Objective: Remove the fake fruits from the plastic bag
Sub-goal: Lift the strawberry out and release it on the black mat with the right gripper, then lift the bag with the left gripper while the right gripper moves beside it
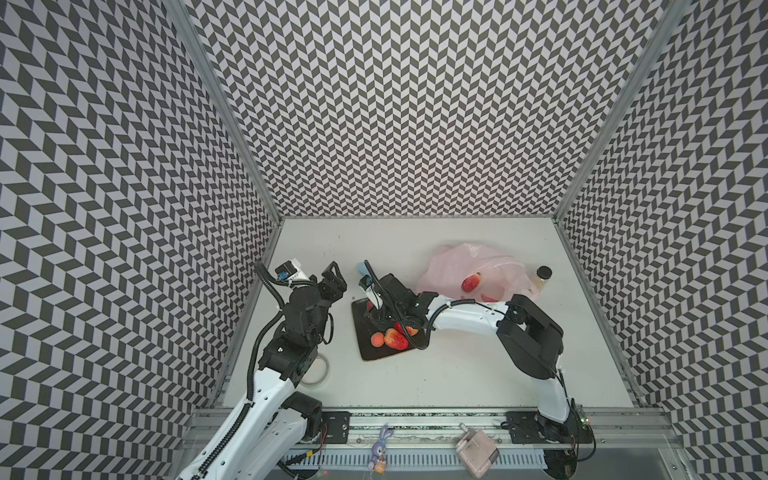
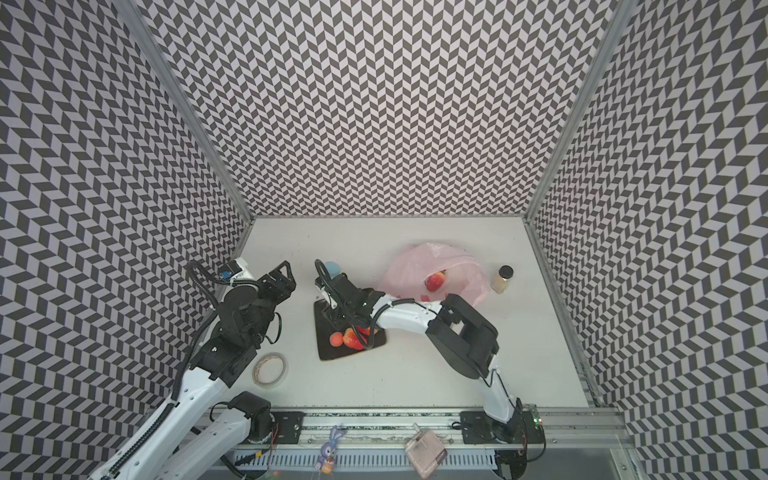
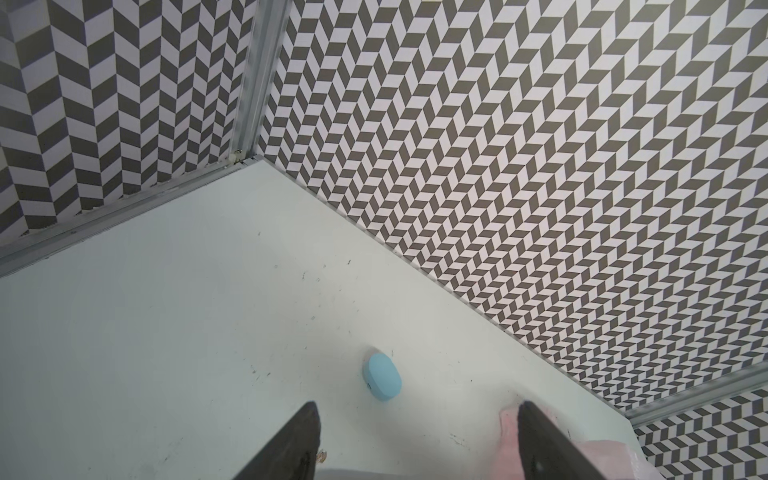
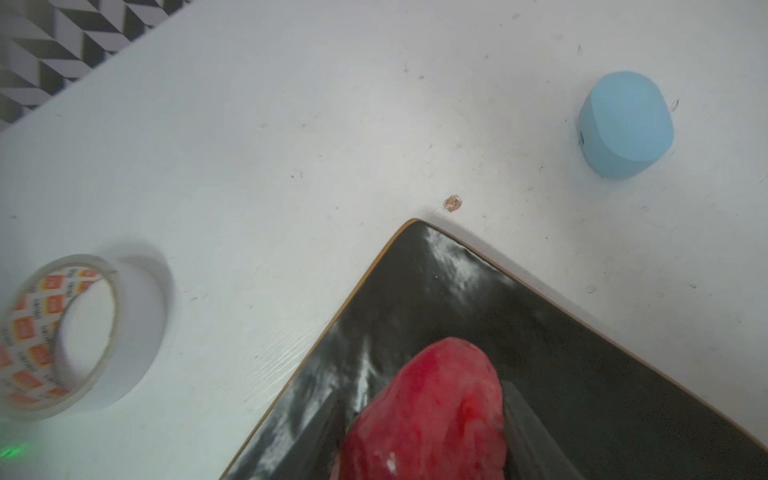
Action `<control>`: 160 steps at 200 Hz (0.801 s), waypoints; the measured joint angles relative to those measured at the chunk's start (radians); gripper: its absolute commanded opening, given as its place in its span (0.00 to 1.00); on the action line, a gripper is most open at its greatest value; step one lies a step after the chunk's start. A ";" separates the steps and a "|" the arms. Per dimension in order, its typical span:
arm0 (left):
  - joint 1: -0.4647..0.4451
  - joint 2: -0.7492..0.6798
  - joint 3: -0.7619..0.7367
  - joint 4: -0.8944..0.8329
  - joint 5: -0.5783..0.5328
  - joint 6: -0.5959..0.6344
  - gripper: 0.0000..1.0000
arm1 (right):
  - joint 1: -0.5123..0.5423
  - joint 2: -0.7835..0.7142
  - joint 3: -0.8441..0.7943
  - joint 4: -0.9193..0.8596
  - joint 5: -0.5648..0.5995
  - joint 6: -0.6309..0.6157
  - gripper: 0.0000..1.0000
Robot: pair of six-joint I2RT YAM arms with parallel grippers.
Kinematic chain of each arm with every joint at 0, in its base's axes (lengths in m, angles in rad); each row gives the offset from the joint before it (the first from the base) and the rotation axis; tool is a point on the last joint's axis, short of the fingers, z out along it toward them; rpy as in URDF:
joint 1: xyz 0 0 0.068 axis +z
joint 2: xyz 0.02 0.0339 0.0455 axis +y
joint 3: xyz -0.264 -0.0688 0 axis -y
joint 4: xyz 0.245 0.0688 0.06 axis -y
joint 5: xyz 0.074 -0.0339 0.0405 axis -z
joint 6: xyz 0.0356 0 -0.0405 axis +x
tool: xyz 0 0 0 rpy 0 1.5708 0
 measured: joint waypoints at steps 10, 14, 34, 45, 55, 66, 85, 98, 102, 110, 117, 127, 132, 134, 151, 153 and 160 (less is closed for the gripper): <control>0.000 -0.007 -0.002 -0.001 -0.001 0.007 0.76 | 0.000 0.024 0.016 -0.007 0.007 0.005 0.48; 0.000 -0.008 -0.002 -0.001 -0.002 0.011 0.76 | 0.000 0.032 0.021 -0.010 0.011 0.006 0.50; 0.000 -0.013 -0.002 0.001 -0.004 0.034 0.76 | 0.000 0.052 0.033 -0.023 0.017 0.016 0.62; 0.000 -0.013 -0.002 0.000 -0.003 0.051 0.76 | 0.000 0.052 0.033 -0.031 0.017 0.019 0.67; 0.000 -0.013 -0.002 0.002 -0.003 0.064 0.76 | 0.000 0.052 0.035 -0.033 0.017 0.023 0.72; 0.000 -0.013 -0.002 0.004 0.000 0.081 0.76 | 0.000 0.051 0.037 -0.035 0.017 0.025 0.76; 0.000 -0.009 -0.002 0.018 0.012 0.114 0.76 | 0.000 0.036 0.037 -0.047 0.017 0.027 0.80; 0.000 0.002 0.003 0.031 0.025 0.142 0.76 | -0.002 0.010 0.037 -0.064 0.016 0.027 0.80; 0.000 0.008 0.006 0.036 0.030 0.152 0.76 | -0.003 -0.003 0.037 -0.070 0.016 0.027 0.80; 0.000 0.019 0.014 0.043 0.042 0.172 0.76 | -0.004 -0.032 0.037 -0.082 0.016 0.027 0.79; 0.000 0.030 0.022 0.051 0.053 0.190 0.76 | -0.005 -0.066 0.036 -0.091 0.016 0.027 0.79; 0.000 0.046 0.037 0.070 0.074 0.222 0.75 | -0.007 -0.132 0.027 -0.097 0.018 0.034 0.78; 0.000 0.052 0.042 0.084 0.089 0.242 0.75 | -0.010 -0.169 0.019 -0.097 0.019 0.037 0.78; 0.000 0.055 0.043 0.090 0.094 0.249 0.75 | -0.011 -0.188 0.015 -0.097 0.023 0.040 0.77; 0.000 0.078 0.061 0.138 0.163 0.335 0.73 | -0.020 -0.345 -0.035 -0.087 0.039 0.054 0.77; 0.000 0.080 0.063 0.141 0.171 0.341 0.73 | -0.022 -0.358 -0.039 -0.087 0.041 0.055 0.77; -0.002 0.094 0.072 0.159 0.204 0.380 0.73 | -0.030 -0.424 -0.061 -0.090 0.060 0.063 0.77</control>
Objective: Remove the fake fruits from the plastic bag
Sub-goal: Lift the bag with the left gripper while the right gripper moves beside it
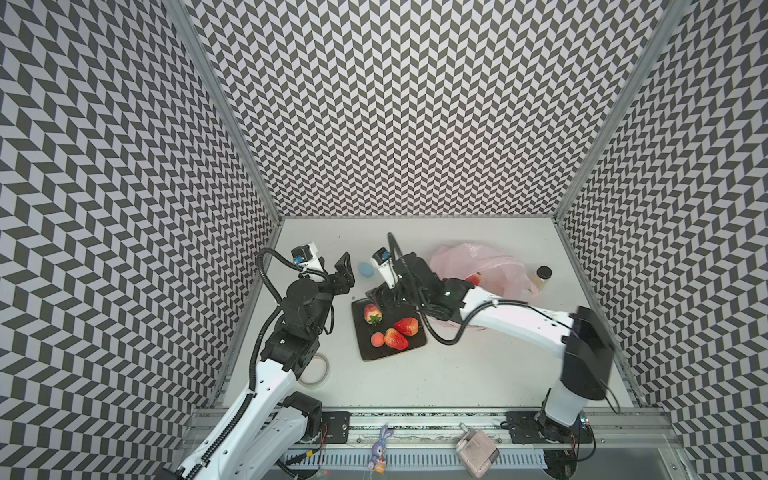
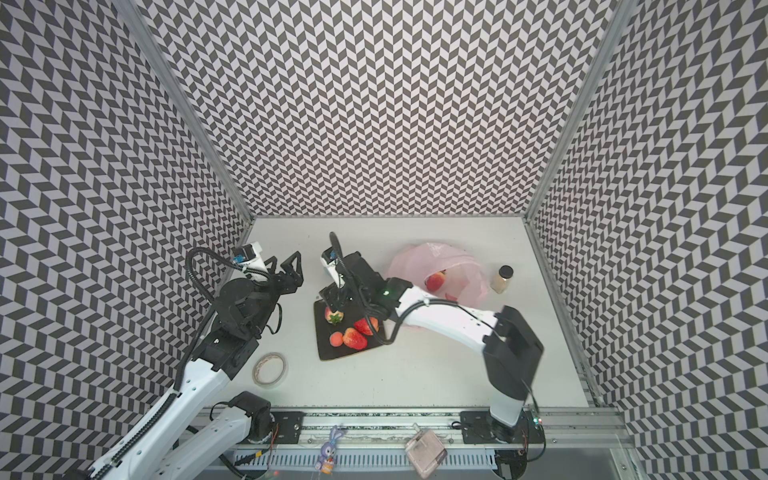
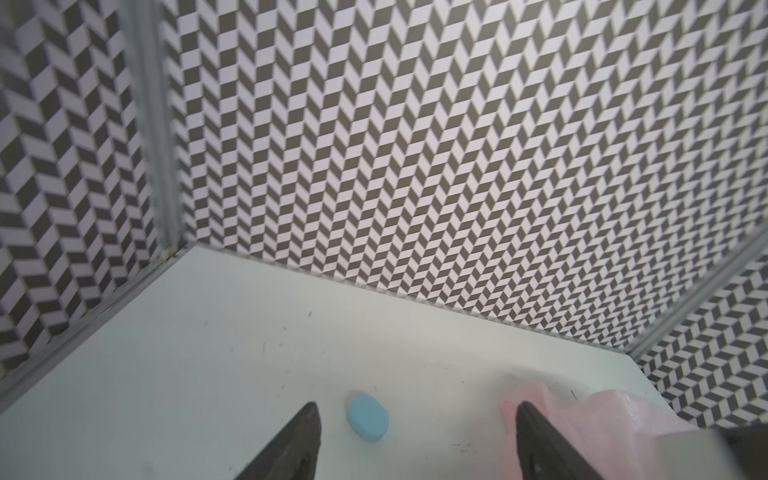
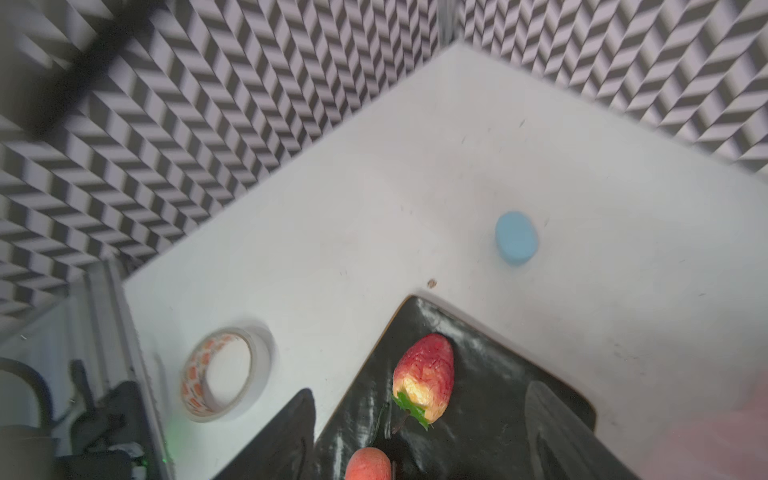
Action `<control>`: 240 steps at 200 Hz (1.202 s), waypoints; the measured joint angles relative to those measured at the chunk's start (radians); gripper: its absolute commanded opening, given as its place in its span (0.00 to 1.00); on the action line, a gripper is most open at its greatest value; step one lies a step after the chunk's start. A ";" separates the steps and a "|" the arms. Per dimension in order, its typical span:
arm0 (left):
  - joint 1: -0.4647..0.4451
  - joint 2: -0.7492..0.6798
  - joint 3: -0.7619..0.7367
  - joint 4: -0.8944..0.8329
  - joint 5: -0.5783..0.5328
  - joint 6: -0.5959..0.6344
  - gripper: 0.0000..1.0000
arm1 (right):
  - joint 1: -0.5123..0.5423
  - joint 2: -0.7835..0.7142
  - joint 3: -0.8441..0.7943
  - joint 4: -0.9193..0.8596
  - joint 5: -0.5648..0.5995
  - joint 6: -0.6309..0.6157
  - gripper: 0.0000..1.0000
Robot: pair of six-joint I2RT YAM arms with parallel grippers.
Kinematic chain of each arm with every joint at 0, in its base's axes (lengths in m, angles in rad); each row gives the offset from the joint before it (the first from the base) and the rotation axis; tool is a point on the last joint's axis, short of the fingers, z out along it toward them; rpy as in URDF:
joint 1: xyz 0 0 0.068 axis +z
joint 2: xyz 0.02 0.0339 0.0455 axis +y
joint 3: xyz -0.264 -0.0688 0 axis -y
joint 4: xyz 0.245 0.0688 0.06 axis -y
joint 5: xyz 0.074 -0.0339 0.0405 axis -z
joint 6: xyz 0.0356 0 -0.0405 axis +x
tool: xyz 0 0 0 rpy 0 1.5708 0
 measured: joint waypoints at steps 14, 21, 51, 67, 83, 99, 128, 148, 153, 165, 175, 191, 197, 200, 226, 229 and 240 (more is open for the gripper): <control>-0.016 0.032 0.019 0.037 0.069 0.085 0.71 | -0.023 -0.110 -0.034 -0.012 0.050 0.018 0.76; -0.030 0.047 0.027 0.055 0.102 0.134 0.70 | -0.038 -0.153 -0.045 -0.028 0.078 0.036 0.75; -0.158 0.096 0.056 0.076 0.333 0.440 0.77 | -0.179 -0.248 -0.064 -0.164 0.137 0.164 0.70; -0.253 0.119 0.068 0.051 0.452 0.632 0.79 | -0.285 -0.271 -0.098 -0.238 0.142 0.214 0.70; -0.331 0.161 0.101 -0.008 0.539 0.797 0.80 | -0.354 -0.292 -0.143 -0.301 0.153 0.245 0.70; -0.390 0.229 0.158 -0.076 0.593 0.933 0.81 | -0.369 -0.320 -0.170 -0.356 0.159 0.261 0.70; -0.487 0.360 0.235 -0.183 0.599 1.133 0.81 | -0.369 -0.393 -0.171 -0.381 0.176 0.282 0.70; -0.548 0.435 0.247 -0.228 0.551 1.225 0.81 | -0.370 -0.450 -0.171 -0.386 0.209 0.296 0.69; -0.560 0.453 0.249 -0.238 0.537 1.243 0.81 | -0.370 -0.463 -0.171 -0.386 0.217 0.300 0.69; -0.581 0.498 0.265 -0.266 0.506 1.277 0.80 | -0.370 -0.496 -0.174 -0.382 0.235 0.307 0.68; -0.593 0.540 0.287 -0.285 0.475 1.301 0.77 | -0.370 -0.530 -0.185 -0.368 0.251 0.314 0.67; -0.608 0.599 0.325 -0.299 0.414 1.332 0.73 | -0.373 -0.581 -0.208 -0.351 0.272 0.323 0.67; -0.612 0.617 0.337 -0.300 0.394 1.338 0.71 | -0.374 -0.599 -0.217 -0.342 0.278 0.325 0.66; -0.613 0.624 0.343 -0.301 0.385 1.342 0.71 | -0.374 -0.605 -0.220 -0.339 0.280 0.327 0.66; -0.624 0.661 0.365 -0.298 0.322 1.354 0.67 | -0.374 -0.634 -0.235 -0.320 0.298 0.332 0.66; -0.625 0.664 0.366 -0.299 0.318 1.355 0.67 | -0.374 -0.634 -0.235 -0.319 0.299 0.332 0.66; -0.629 0.674 0.376 -0.303 0.301 1.360 0.67 | -0.374 -0.632 -0.238 -0.316 0.301 0.333 0.66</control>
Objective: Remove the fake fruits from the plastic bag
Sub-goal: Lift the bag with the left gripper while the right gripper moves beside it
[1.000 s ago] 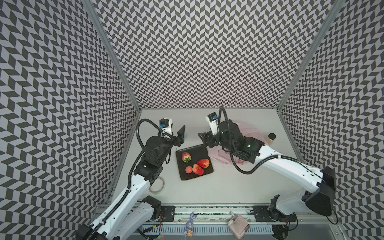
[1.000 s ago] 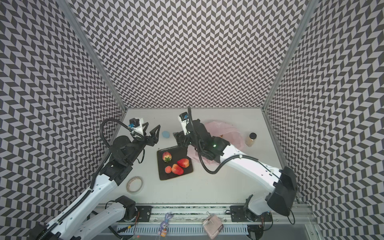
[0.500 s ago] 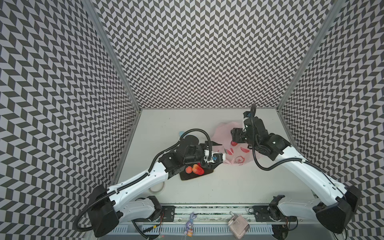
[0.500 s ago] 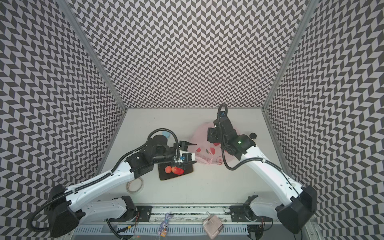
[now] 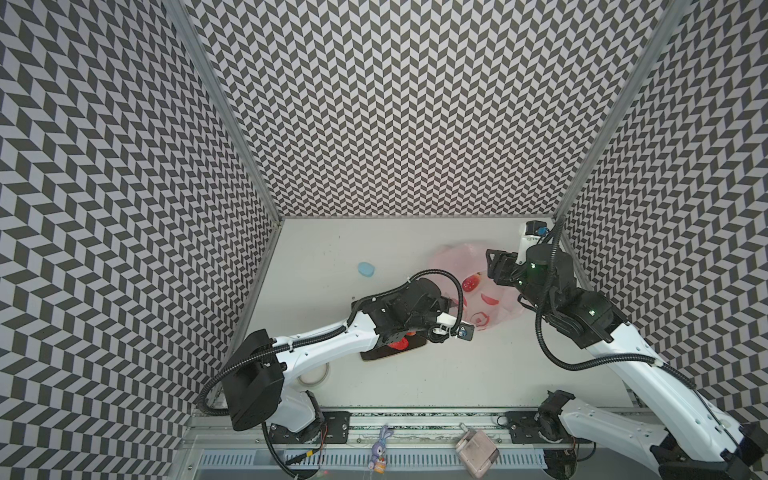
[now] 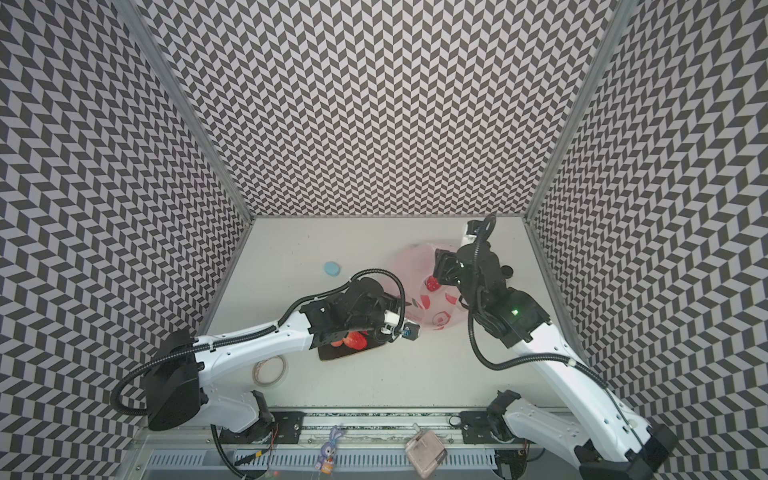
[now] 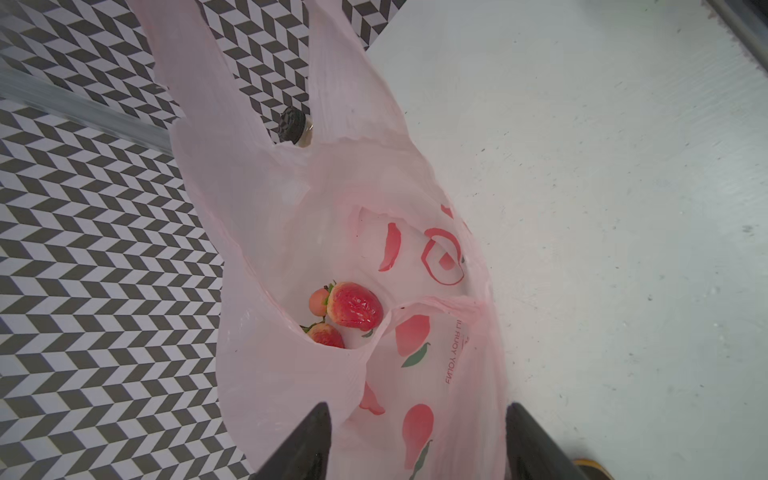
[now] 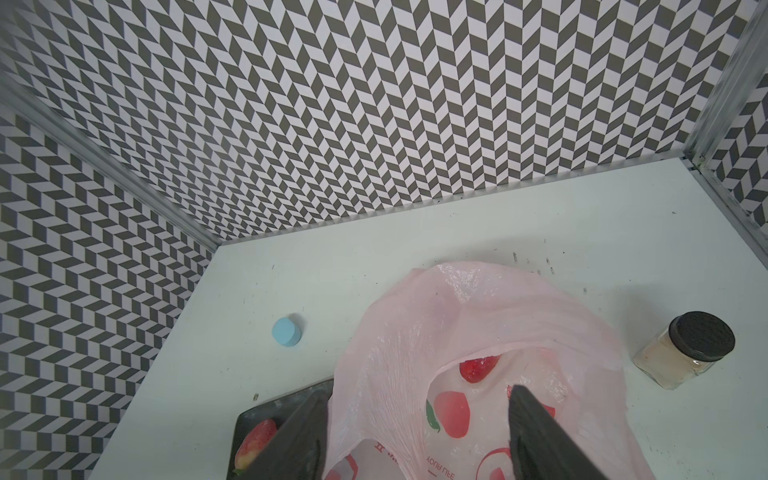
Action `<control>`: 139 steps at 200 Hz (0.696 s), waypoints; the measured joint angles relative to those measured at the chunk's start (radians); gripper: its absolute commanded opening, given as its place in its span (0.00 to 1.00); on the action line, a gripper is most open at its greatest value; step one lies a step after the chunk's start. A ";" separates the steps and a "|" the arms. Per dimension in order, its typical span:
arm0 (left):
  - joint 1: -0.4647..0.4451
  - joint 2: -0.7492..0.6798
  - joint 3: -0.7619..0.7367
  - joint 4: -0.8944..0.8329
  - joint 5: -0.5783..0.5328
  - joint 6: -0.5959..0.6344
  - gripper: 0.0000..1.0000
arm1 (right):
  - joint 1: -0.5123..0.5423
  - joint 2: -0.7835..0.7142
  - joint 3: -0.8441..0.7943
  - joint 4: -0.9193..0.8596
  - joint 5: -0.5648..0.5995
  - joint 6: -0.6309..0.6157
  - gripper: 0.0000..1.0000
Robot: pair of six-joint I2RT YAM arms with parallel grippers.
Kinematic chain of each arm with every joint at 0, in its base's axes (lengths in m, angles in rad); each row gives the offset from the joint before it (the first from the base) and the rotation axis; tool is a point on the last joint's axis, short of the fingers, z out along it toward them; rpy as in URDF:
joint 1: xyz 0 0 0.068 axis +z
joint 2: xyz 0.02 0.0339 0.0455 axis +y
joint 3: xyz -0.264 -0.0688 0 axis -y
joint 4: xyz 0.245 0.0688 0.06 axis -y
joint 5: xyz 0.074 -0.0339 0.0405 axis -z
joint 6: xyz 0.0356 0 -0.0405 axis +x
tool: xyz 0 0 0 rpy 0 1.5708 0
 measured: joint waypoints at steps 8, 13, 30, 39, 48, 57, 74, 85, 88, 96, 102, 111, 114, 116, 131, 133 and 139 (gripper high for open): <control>-0.002 0.011 0.010 -0.005 -0.009 0.003 0.67 | 0.000 0.000 -0.001 0.001 0.000 0.002 0.66; -0.003 0.019 0.018 -0.011 -0.014 0.005 0.67 | 0.000 0.000 -0.002 0.002 0.000 0.003 0.66; -0.005 0.045 0.040 -0.024 -0.029 0.011 0.66 | 0.000 0.001 -0.006 0.004 0.000 0.006 0.66; -0.006 0.056 0.049 -0.031 -0.037 0.014 0.64 | 0.000 0.002 -0.006 0.004 0.000 0.006 0.66; -0.007 0.069 0.059 -0.036 -0.046 0.015 0.62 | 0.000 0.002 -0.007 0.004 -0.001 0.007 0.66; -0.008 0.084 0.070 -0.041 -0.051 0.017 0.61 | 0.000 0.002 -0.008 0.004 -0.001 0.009 0.66; -0.008 0.111 0.092 -0.051 -0.060 0.017 0.59 | 0.000 0.002 -0.010 0.004 -0.001 0.012 0.66; -0.008 0.122 0.100 -0.057 -0.064 0.020 0.57 | 0.000 0.002 -0.010 0.004 0.000 0.013 0.66; -0.008 0.124 0.100 -0.058 -0.065 0.019 0.56 | 0.000 0.002 -0.010 0.004 0.000 0.013 0.66; -0.009 0.130 0.101 -0.060 -0.069 0.021 0.54 | 0.000 0.002 -0.010 0.004 0.000 0.013 0.66; -0.010 0.134 0.101 -0.063 -0.072 0.021 0.53 | 0.000 0.002 -0.010 0.004 0.001 0.013 0.66; -0.012 0.140 0.101 -0.066 -0.076 0.025 0.51 | 0.000 0.002 -0.010 0.004 0.001 0.013 0.66; -0.013 0.143 0.102 -0.068 -0.077 0.023 0.51 | 0.000 0.002 -0.010 0.004 0.001 0.013 0.66; -0.013 0.144 0.102 -0.069 -0.078 0.024 0.50 | 0.000 0.002 -0.010 0.004 0.001 0.013 0.66; -0.016 0.152 0.102 -0.075 -0.082 0.030 0.48 | -0.001 0.002 -0.010 0.004 0.001 0.013 0.66; -0.016 0.153 0.102 -0.075 -0.082 0.031 0.47 | -0.001 0.002 -0.010 0.004 0.001 0.013 0.66; -0.017 0.154 0.102 -0.075 -0.083 0.032 0.45 | -0.001 0.002 -0.010 0.004 0.001 0.013 0.66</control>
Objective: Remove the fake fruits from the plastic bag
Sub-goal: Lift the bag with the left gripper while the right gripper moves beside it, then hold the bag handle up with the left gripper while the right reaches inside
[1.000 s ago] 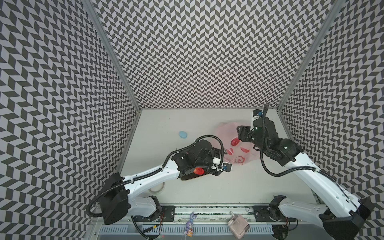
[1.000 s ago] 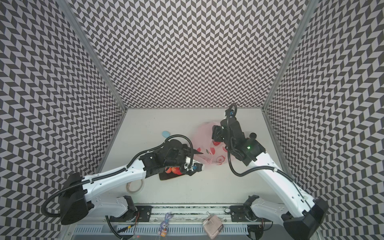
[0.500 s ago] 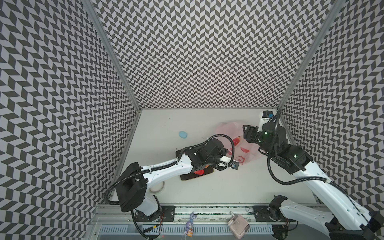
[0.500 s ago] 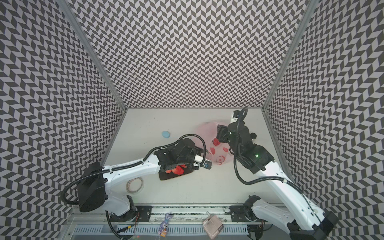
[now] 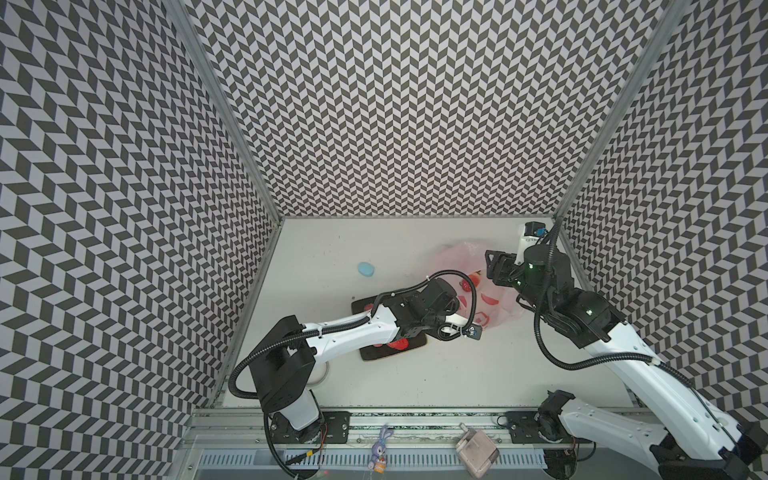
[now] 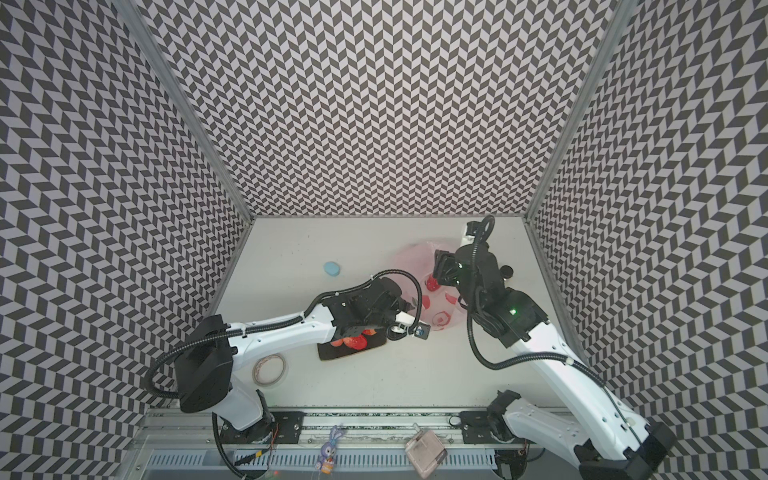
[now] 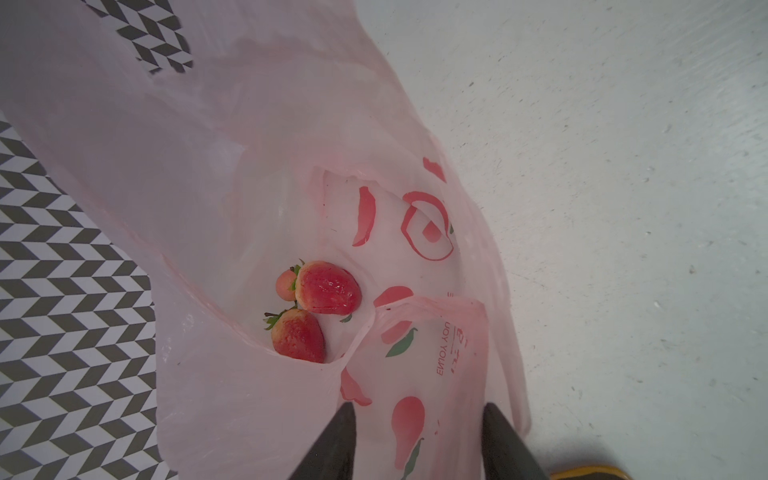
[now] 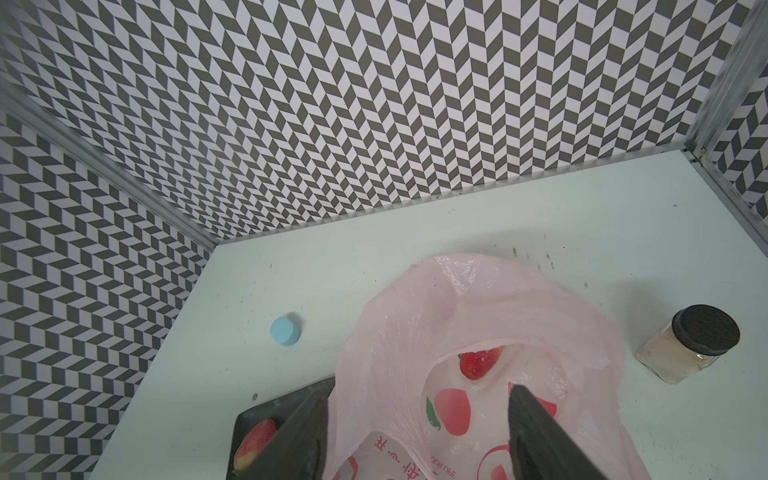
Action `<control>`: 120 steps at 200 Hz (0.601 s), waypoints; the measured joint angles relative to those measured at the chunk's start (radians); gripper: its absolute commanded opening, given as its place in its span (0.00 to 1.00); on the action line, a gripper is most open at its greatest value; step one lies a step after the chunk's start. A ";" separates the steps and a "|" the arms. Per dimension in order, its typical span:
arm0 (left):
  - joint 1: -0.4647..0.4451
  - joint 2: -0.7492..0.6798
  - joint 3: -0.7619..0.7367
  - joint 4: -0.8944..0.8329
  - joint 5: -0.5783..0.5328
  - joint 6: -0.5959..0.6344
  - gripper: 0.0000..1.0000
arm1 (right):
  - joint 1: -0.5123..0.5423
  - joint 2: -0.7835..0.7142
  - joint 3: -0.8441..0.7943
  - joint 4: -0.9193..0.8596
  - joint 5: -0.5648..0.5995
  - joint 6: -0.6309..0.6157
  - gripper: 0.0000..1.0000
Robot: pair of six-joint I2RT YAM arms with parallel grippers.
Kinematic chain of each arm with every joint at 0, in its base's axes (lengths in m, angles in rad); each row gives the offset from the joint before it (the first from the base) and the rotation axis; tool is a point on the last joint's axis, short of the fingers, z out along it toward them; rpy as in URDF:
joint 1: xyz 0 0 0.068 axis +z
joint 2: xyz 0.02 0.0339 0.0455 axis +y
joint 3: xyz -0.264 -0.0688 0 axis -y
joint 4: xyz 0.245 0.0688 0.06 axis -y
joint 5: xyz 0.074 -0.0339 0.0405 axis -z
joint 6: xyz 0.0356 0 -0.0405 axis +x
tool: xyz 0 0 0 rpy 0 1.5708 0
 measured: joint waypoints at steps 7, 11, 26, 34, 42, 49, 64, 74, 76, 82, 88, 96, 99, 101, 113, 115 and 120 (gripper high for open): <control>-0.002 0.001 0.000 0.000 -0.003 0.002 0.41 | 0.000 0.000 0.000 0.000 0.000 0.000 0.66; -0.002 0.001 0.000 0.002 -0.007 0.003 0.39 | 0.000 0.000 0.000 0.000 0.000 0.000 0.66; -0.004 0.001 -0.003 0.012 -0.020 0.008 0.32 | 0.000 0.000 0.000 0.000 0.000 0.000 0.66; -0.004 0.001 -0.005 0.016 -0.030 0.007 0.27 | 0.000 0.000 0.000 0.000 0.000 0.000 0.66; -0.004 0.001 -0.006 0.021 -0.042 0.002 0.23 | 0.000 0.000 -0.002 0.002 0.000 0.001 0.66; -0.004 0.001 -0.008 0.027 -0.052 -0.002 0.18 | 0.000 0.000 -0.004 0.003 0.000 0.001 0.66; -0.004 0.001 -0.013 0.045 -0.068 0.000 0.08 | 0.000 0.000 -0.007 0.003 0.000 0.001 0.66; -0.004 0.000 -0.020 0.065 -0.074 -0.005 0.01 | 0.000 0.000 -0.007 0.004 0.000 0.001 0.66; -0.004 -0.001 -0.022 0.069 -0.074 -0.012 0.00 | -0.001 0.000 -0.007 0.004 0.000 0.001 0.65; -0.004 -0.004 -0.032 0.087 -0.079 -0.017 0.00 | 0.000 0.000 -0.007 0.004 0.000 0.001 0.66; -0.004 -0.010 -0.043 0.103 -0.080 -0.021 0.00 | -0.001 0.000 -0.007 0.004 0.000 0.001 0.65; -0.004 -0.025 -0.064 0.132 -0.084 -0.033 0.00 | -0.001 0.000 -0.007 0.004 0.000 0.000 0.65; -0.004 -0.031 -0.073 0.144 -0.085 -0.039 0.00 | -0.001 0.000 -0.007 0.004 0.000 0.000 0.65; -0.004 -0.034 -0.077 0.148 -0.085 -0.041 0.00 | -0.001 0.000 -0.007 0.004 0.000 0.000 0.65; -0.003 -0.071 -0.120 0.210 -0.089 -0.074 0.00 | -0.001 0.000 -0.007 0.004 -0.002 -0.005 0.65; -0.003 -0.080 -0.127 0.220 -0.090 -0.083 0.00 | -0.001 0.000 -0.007 0.004 -0.002 -0.006 0.65; -0.002 -0.097 -0.145 0.249 -0.090 -0.101 0.00 | -0.001 0.000 -0.007 0.004 -0.005 -0.009 0.64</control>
